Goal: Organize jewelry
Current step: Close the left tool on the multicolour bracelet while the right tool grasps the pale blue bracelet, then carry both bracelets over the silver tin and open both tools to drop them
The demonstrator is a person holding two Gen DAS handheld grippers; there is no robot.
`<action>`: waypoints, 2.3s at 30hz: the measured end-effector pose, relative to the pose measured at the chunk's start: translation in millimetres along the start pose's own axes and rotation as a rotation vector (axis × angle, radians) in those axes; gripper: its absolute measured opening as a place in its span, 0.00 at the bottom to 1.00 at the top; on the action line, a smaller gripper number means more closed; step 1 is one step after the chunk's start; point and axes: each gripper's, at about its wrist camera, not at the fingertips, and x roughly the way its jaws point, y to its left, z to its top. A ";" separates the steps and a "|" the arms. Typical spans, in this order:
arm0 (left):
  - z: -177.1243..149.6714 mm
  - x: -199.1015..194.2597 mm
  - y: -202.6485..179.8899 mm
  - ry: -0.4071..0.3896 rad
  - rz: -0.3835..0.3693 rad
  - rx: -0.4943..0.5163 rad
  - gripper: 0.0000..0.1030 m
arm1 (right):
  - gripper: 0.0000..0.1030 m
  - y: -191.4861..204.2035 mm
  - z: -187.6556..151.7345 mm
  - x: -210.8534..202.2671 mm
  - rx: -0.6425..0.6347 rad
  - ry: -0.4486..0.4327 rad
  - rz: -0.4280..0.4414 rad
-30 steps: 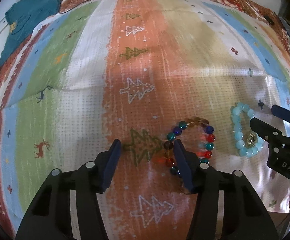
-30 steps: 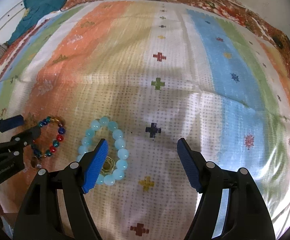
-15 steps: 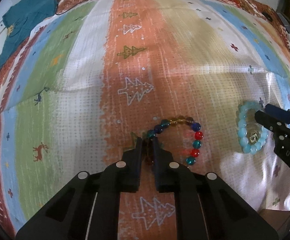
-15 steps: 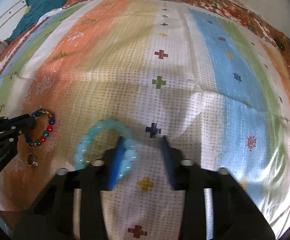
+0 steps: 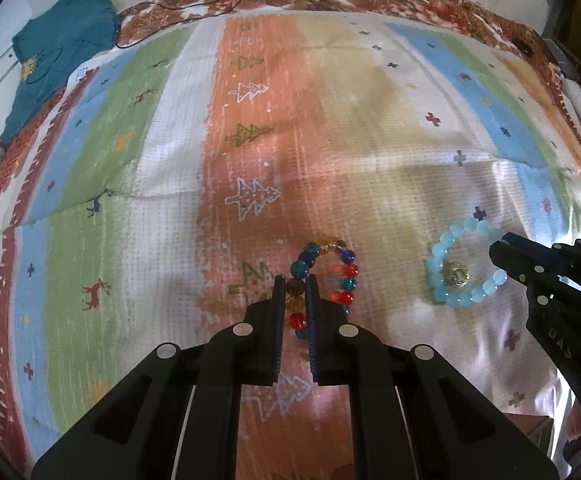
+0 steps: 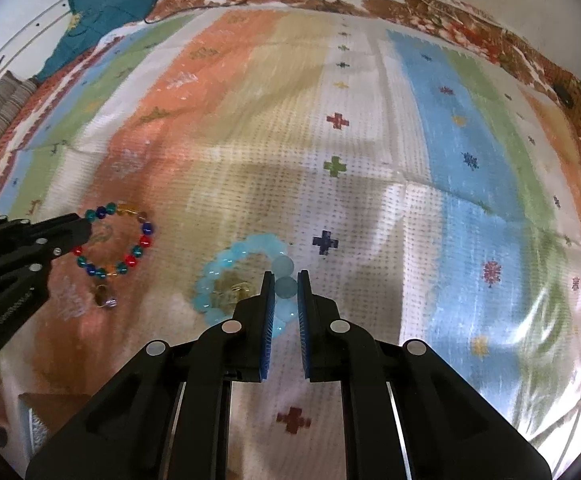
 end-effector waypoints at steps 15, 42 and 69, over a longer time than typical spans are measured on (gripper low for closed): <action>-5.9 -35.1 0.3 -0.055 -0.006 -0.004 0.09 | 0.12 13.1 0.4 -38.9 -0.017 -0.072 0.039; -19.1 -96.5 -15.3 -0.144 -0.030 0.025 0.09 | 0.12 4.7 -21.2 -86.7 0.019 -0.137 0.049; -59.1 -151.5 -30.1 -0.201 -0.086 0.060 0.09 | 0.12 24.2 -61.0 -144.6 -0.033 -0.241 0.071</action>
